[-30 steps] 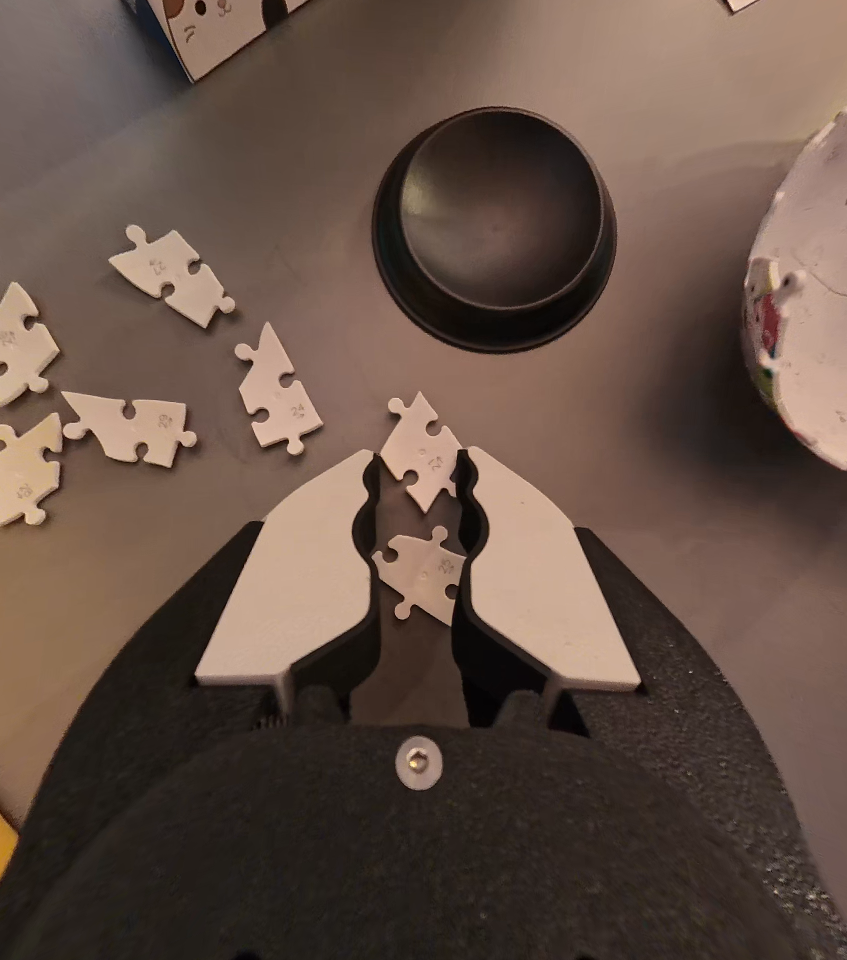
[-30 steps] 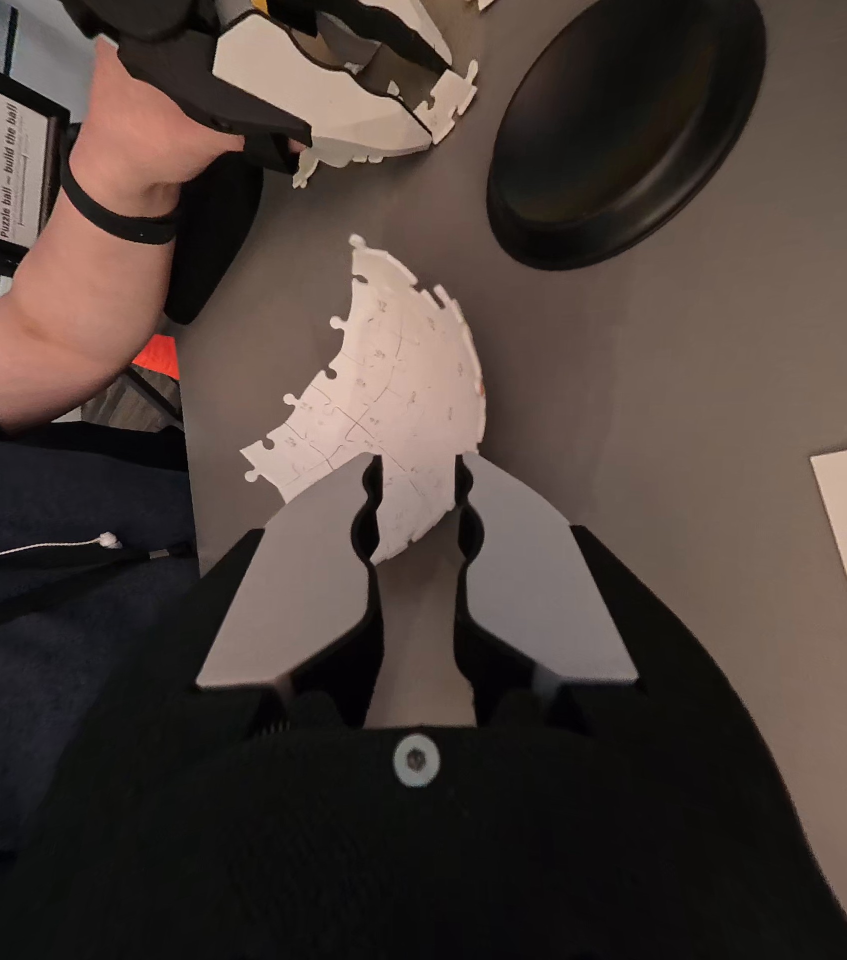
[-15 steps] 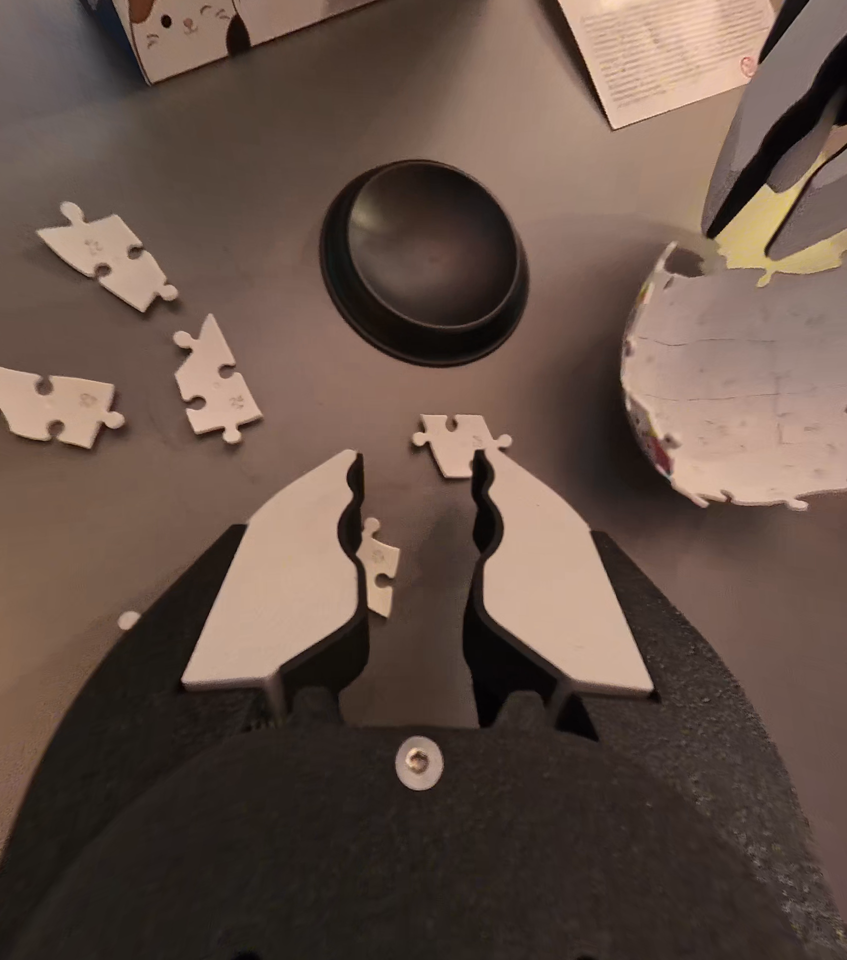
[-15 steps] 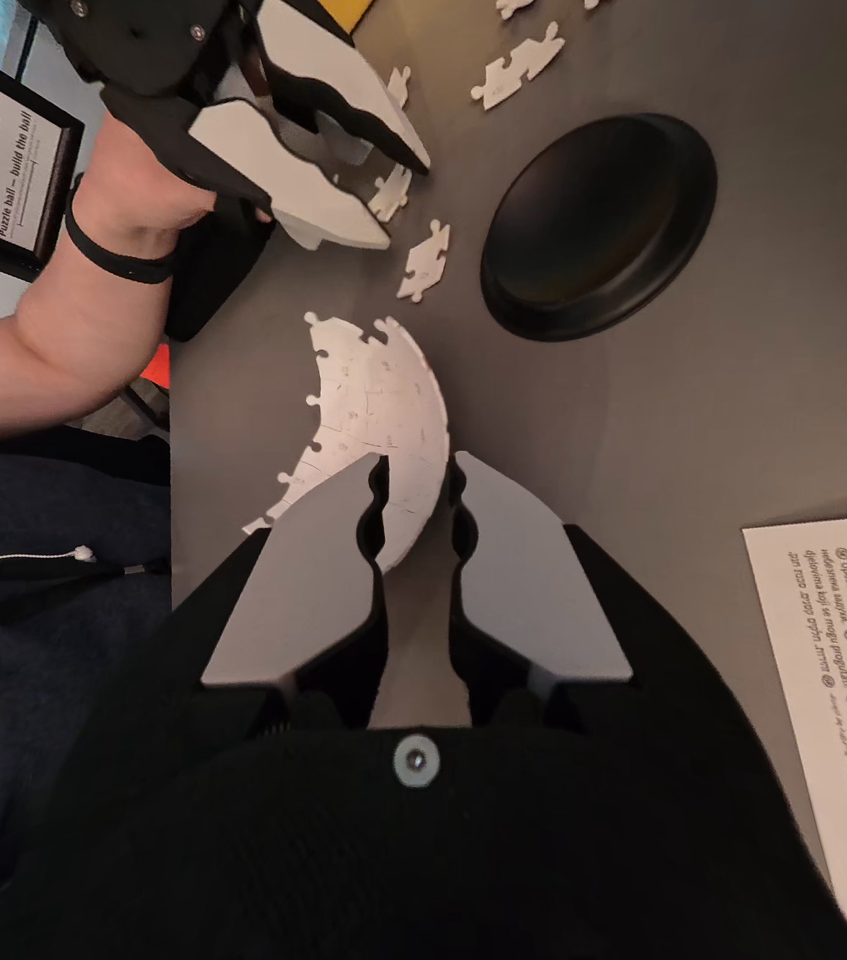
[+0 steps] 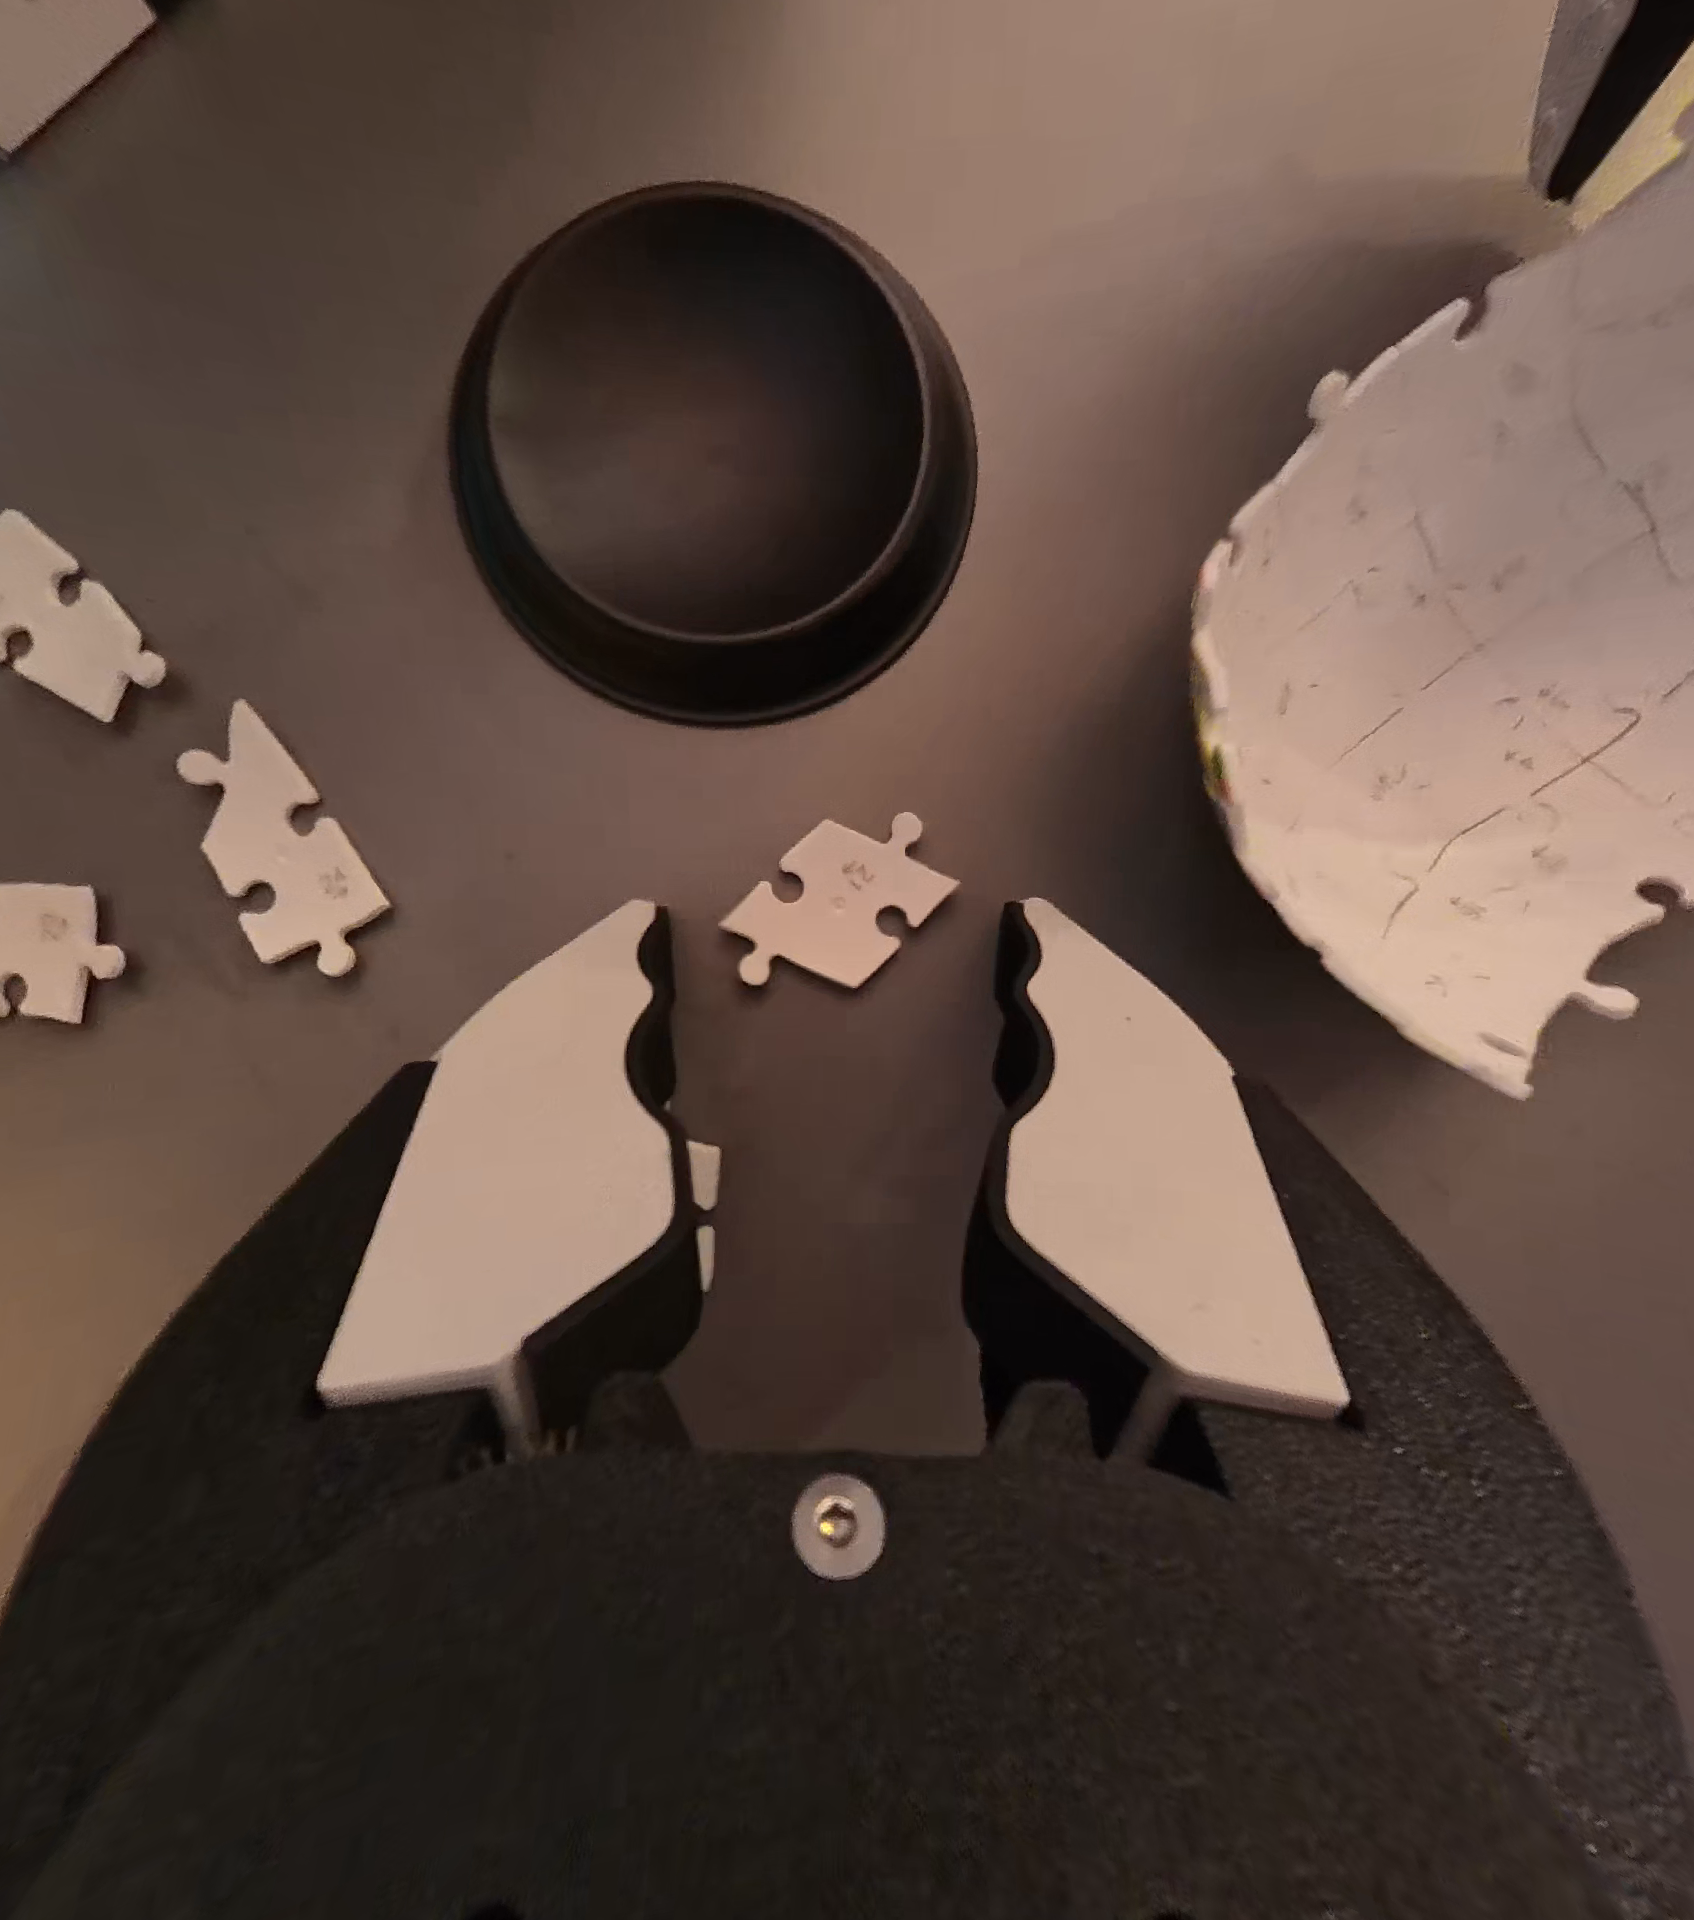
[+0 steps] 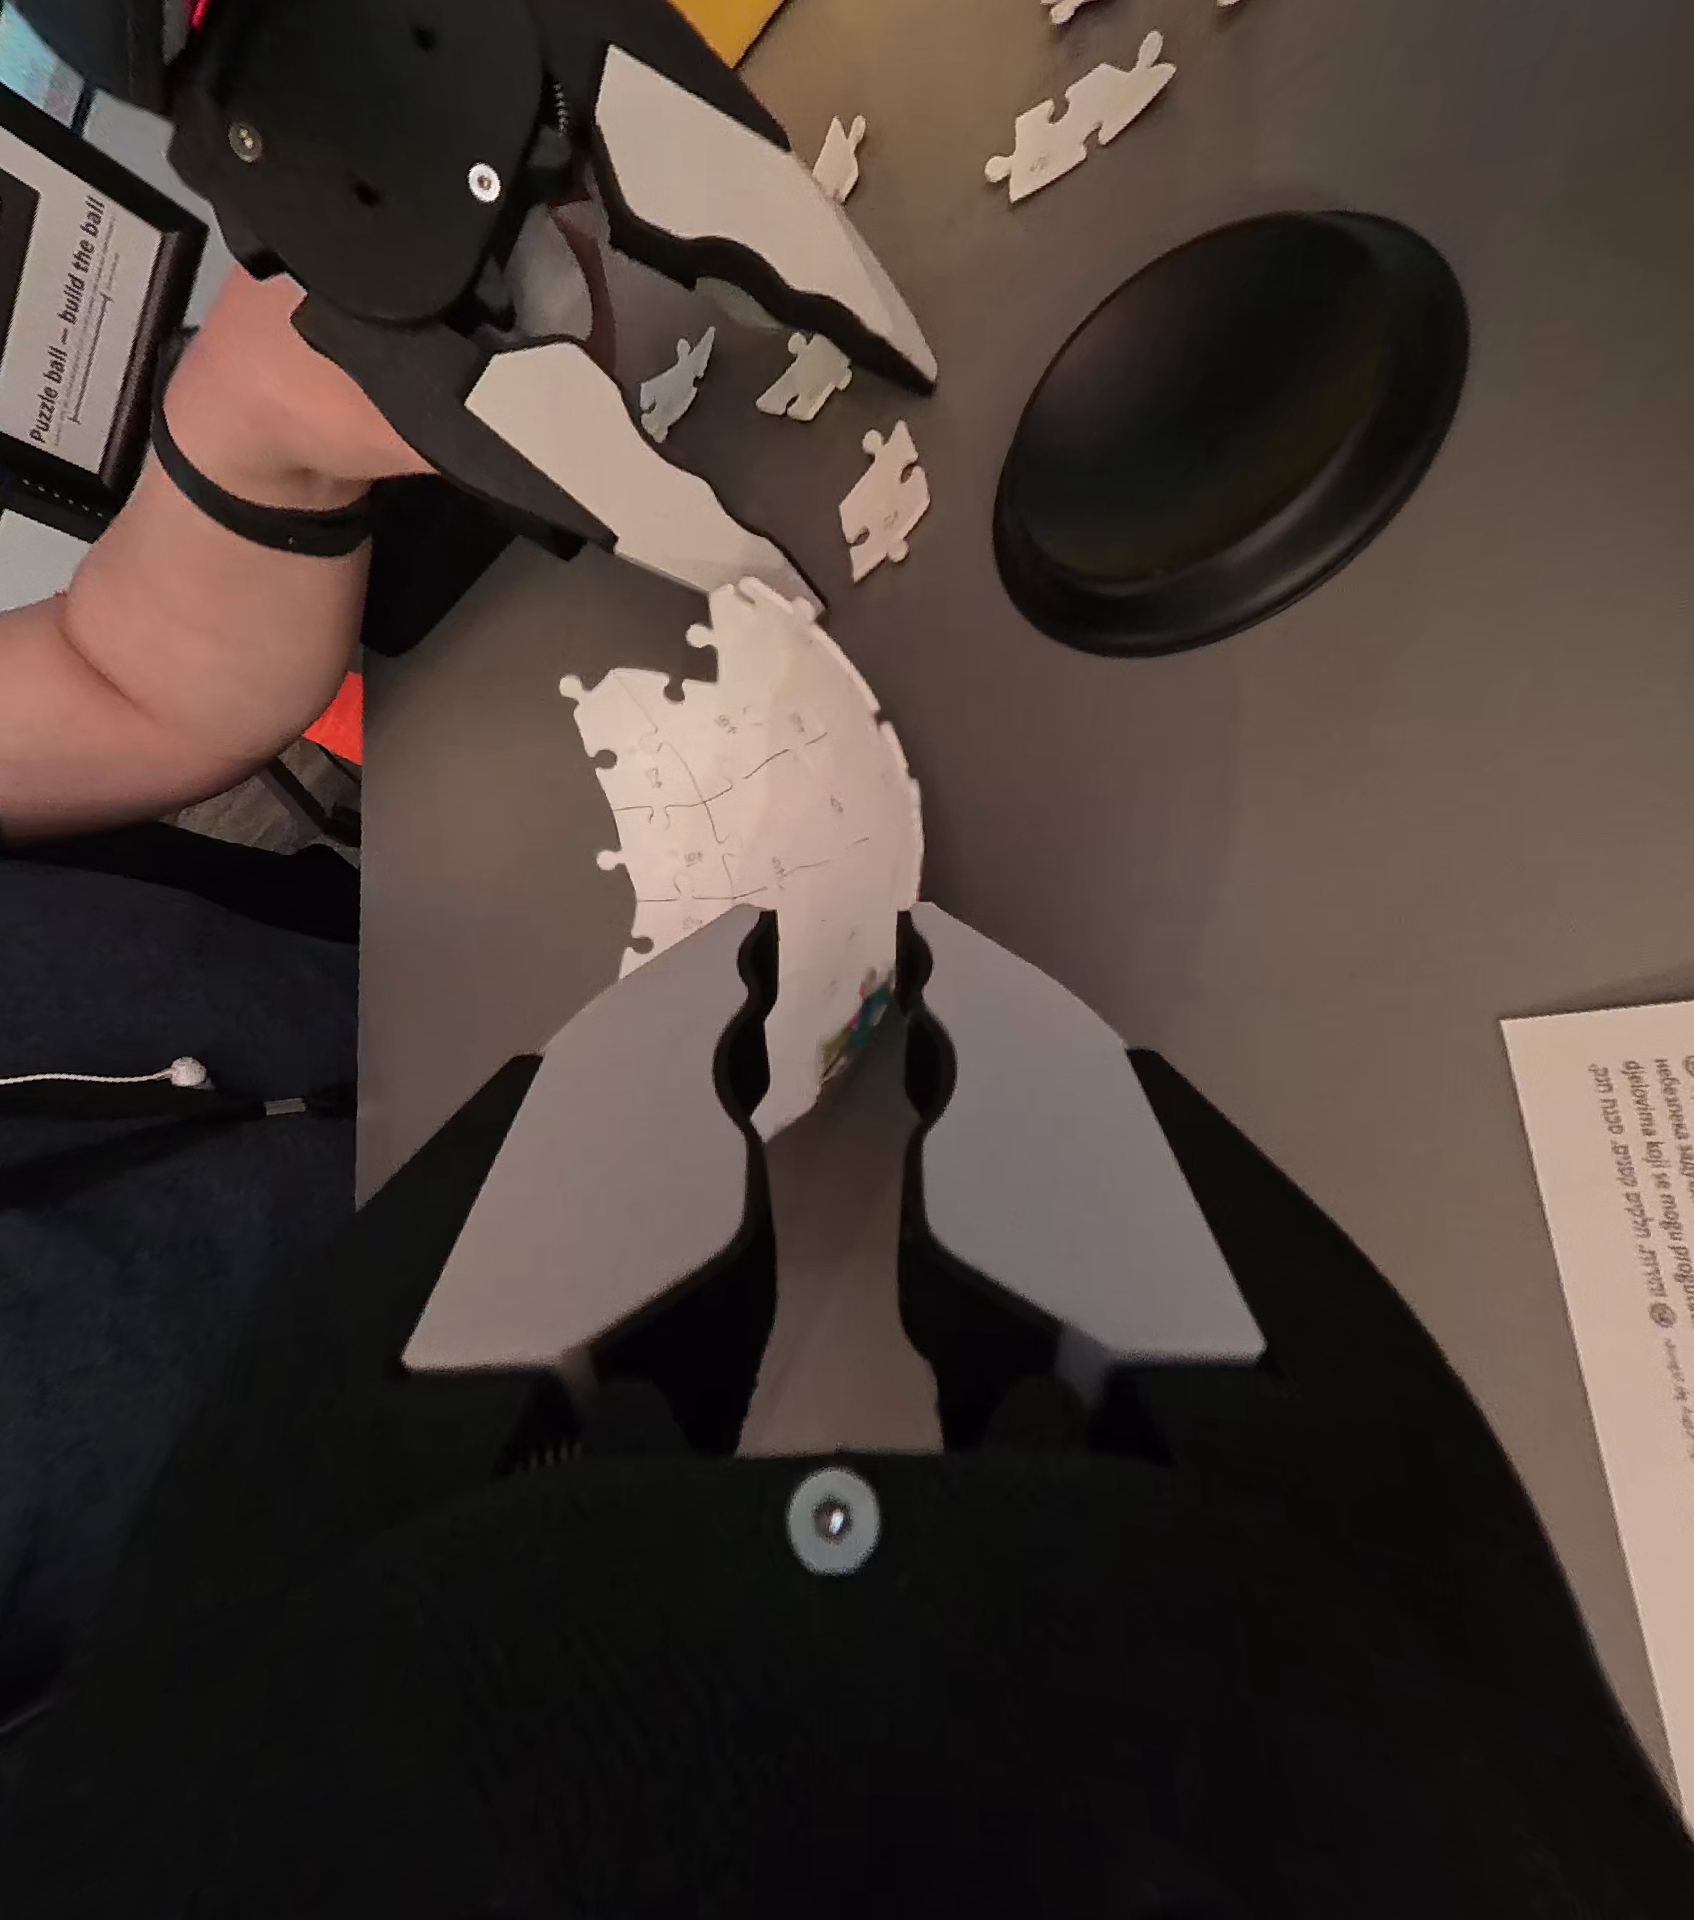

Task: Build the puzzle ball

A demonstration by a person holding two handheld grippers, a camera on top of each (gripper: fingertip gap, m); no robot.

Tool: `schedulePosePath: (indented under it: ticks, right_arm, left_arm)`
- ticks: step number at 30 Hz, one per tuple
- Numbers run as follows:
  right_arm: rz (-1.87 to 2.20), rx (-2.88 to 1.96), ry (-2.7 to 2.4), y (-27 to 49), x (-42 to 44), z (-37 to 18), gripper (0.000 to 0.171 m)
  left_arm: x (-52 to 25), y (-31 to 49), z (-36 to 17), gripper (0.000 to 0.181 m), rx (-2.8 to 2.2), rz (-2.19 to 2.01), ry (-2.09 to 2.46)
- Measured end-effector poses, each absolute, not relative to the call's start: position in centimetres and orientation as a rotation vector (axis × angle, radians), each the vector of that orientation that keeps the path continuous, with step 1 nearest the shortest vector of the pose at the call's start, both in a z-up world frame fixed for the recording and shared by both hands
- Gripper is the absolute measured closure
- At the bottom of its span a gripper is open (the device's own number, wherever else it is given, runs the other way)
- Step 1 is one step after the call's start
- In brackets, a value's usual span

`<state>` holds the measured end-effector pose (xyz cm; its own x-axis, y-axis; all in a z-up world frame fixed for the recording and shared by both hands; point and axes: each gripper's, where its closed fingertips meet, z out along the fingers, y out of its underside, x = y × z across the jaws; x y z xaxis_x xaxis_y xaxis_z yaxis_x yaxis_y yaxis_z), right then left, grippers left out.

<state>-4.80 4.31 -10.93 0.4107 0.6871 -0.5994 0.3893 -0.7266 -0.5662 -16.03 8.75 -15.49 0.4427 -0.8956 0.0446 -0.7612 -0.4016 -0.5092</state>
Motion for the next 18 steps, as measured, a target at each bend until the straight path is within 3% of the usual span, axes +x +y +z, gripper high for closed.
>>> schedulePosePath:
  ticks: [2,12,18]
  right_arm:
    - [1.233,-2.333,-0.930,4.2,-4.7,-10.9,0.149]
    - [1.259,-2.345,-0.908,4.3,-4.5,-11.1,0.149]
    - [1.246,-2.351,-0.935,4.0,-4.9,-11.2,0.148]
  left_arm:
    - [-15.8,8.5,-15.2,0.115,-2.244,-0.482,1.454]
    - [-17.3,6.2,-15.4,0.129,-2.196,-0.534,1.602]
    - [-17.0,7.5,-15.2,0.118,-2.010,-0.372,1.730]
